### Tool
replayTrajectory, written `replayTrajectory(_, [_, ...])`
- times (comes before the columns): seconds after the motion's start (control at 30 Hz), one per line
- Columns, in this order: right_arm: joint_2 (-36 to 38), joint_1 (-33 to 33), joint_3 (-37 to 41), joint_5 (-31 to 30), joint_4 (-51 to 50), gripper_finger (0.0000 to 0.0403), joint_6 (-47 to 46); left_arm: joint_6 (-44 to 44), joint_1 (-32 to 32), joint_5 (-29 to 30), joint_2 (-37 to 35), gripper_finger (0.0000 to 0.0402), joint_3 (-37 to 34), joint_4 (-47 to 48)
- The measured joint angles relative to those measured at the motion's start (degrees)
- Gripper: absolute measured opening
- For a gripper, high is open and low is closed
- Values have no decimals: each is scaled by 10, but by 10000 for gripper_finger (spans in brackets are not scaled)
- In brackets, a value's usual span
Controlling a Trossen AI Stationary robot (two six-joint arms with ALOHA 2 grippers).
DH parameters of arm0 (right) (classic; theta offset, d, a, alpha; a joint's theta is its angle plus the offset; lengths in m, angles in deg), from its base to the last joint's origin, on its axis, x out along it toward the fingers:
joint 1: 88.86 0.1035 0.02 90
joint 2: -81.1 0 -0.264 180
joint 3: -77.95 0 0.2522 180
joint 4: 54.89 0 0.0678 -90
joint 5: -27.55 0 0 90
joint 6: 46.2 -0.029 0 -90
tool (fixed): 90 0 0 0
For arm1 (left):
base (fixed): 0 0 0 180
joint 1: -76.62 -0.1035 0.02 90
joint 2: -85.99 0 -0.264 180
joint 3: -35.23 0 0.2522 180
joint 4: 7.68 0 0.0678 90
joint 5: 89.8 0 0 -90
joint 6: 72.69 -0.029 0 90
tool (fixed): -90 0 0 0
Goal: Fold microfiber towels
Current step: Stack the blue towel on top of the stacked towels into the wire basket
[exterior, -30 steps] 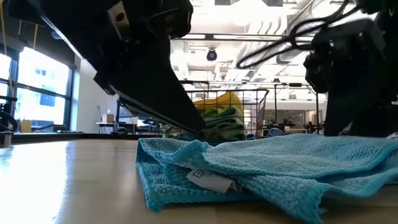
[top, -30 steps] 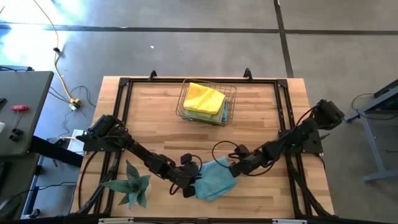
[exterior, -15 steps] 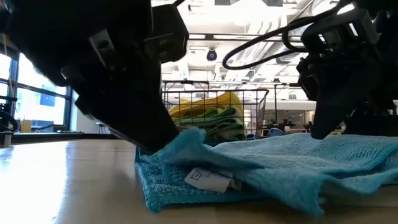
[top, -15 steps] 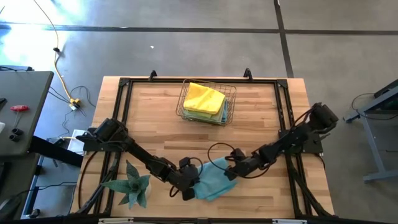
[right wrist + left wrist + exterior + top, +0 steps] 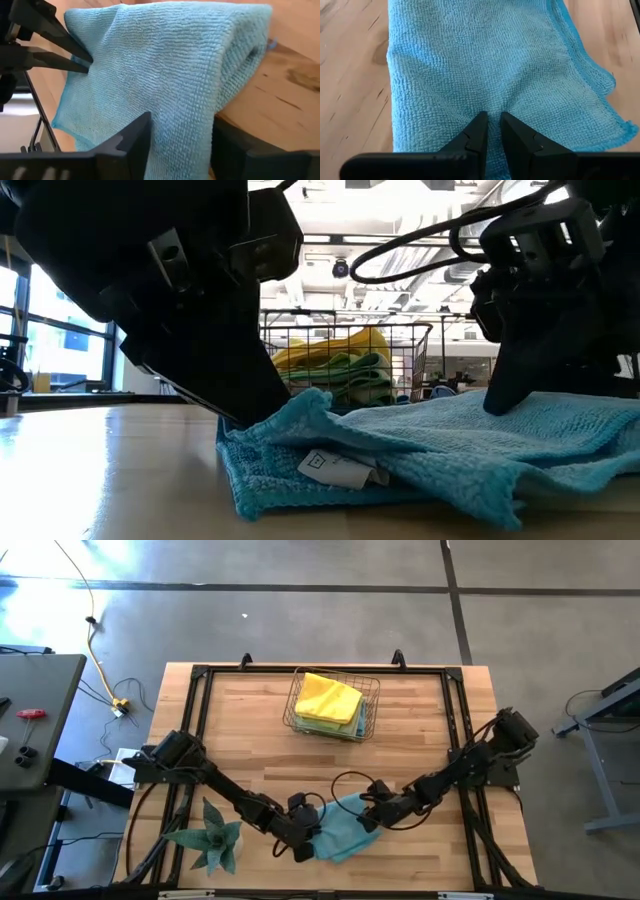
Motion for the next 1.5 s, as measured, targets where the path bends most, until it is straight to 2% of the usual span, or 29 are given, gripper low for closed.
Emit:
replayTrajectory(0.23, [-27,-1,0,-7,35,89,-2,1,-4,8,0,46,0,0])
replayTrajectory(0.4, [-26,-2,0,-3,33,12,0,21,-4,7,0,46,0,-1])
replayTrajectory(0.6, [2,-3,1,11,25,5,27,49,-4,-35,-23,46,-1,-22])
replayTrajectory(0.73, [33,-7,1,9,24,3,39,50,-3,-34,-64,46,-1,-37])
replayTrajectory(0.87, [52,-15,-3,15,25,2,35,47,-3,-14,-118,46,-1,-37])
replayTrajectory(1.03, [60,-41,-45,34,29,1,61,13,6,29,-200,46,-1,-39])
replayTrajectory(1.2, [60,-89,-107,44,2,1,124,-63,25,85,-287,46,-1,-39])
replayTrajectory(1.5, [60,-206,-191,35,-7,0,172,-314,84,225,-396,46,0,-37])
